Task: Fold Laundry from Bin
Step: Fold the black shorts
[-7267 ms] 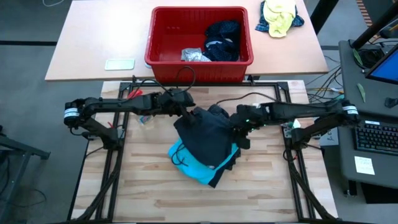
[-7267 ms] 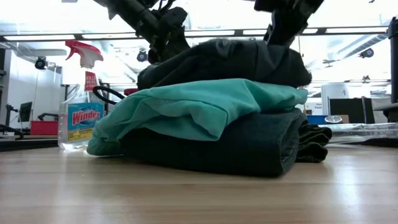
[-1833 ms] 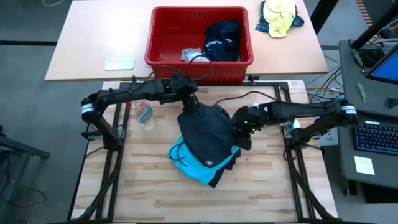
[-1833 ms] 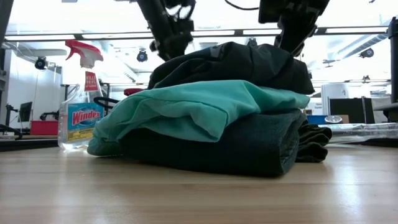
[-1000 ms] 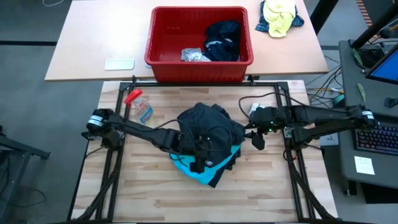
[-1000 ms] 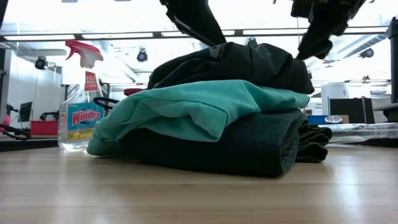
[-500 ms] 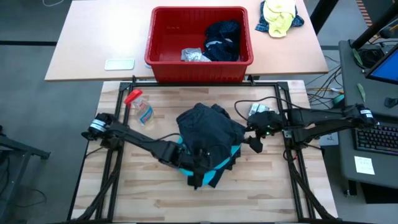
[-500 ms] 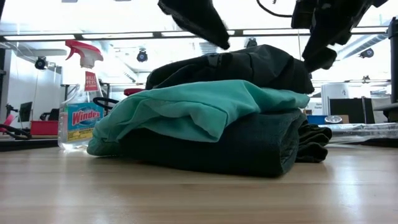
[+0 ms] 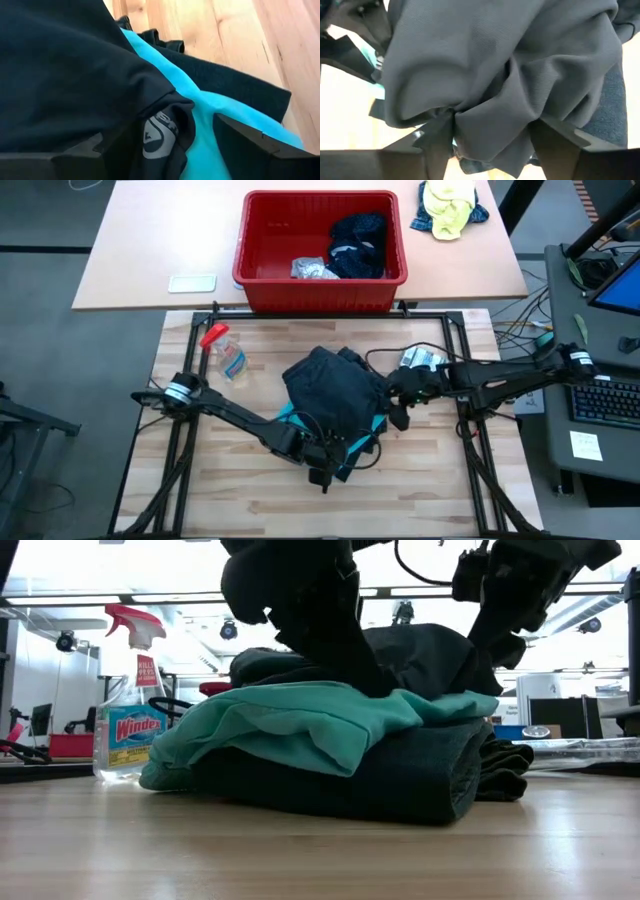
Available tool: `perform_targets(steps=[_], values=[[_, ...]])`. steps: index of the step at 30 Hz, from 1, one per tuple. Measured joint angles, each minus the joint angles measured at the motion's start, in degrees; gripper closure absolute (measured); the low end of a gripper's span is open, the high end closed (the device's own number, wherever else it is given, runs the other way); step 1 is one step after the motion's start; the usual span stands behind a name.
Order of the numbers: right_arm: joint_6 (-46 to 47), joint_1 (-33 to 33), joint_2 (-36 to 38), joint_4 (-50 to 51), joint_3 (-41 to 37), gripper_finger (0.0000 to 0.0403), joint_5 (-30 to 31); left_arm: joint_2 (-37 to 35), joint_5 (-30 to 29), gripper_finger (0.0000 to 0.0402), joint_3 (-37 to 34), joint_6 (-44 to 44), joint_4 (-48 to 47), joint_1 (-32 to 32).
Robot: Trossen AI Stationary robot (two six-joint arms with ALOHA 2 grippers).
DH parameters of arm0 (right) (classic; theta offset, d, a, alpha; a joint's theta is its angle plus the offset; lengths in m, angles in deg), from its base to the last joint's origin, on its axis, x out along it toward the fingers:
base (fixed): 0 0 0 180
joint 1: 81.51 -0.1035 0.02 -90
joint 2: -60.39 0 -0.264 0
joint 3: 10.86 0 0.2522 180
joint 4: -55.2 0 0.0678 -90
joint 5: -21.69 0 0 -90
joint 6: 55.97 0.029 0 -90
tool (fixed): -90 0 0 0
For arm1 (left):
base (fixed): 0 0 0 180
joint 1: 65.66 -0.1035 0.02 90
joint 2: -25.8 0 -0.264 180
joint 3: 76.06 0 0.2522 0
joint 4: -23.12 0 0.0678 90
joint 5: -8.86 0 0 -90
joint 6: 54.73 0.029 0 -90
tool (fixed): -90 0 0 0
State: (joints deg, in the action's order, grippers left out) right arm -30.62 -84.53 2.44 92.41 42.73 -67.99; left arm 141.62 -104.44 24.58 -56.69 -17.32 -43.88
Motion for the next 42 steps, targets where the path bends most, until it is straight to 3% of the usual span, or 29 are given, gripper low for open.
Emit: perform_targets(steps=[4,9,14,29,32,37,42], values=[[-1.3,-0.8,-0.6,0.0,0.0,0.0252,1.8,-0.5,0.1,0.0204,0.3,0.2,-0.4,0.1],[-3.4,-1.5,0.1,0.2,0.0,0.0372,1.8,-2.1,0.0,0.0299,0.3,-0.3,-3.6,0.2],[-3.9,-1.7,2.0,1.6,0.0,0.0388,1.0,-2.6,0.0,0.039,0.3,-0.7,-4.2,0.2],[-9.6,-1.6,6.8,9.5,0.2,0.0389,5.8,-3.4,11.3,0.0401,1.6,-3.9,-10.9,0.9],[-10.4,-1.6,6.8,8.3,0.2,0.0389,5.6,-3.4,9.9,0.0401,1.6,-4.1,-10.9,1.0],[-10.0,-1.6,6.4,4.0,0.2,0.0389,1.9,-3.4,2.7,0.0396,1.6,-5.5,-10.7,1.0],[-8.0,-1.6,6.4,4.0,0.2,0.0362,-0.5,-4.1,2.3,0.0365,1.6,-5.7,-11.0,0.9]])
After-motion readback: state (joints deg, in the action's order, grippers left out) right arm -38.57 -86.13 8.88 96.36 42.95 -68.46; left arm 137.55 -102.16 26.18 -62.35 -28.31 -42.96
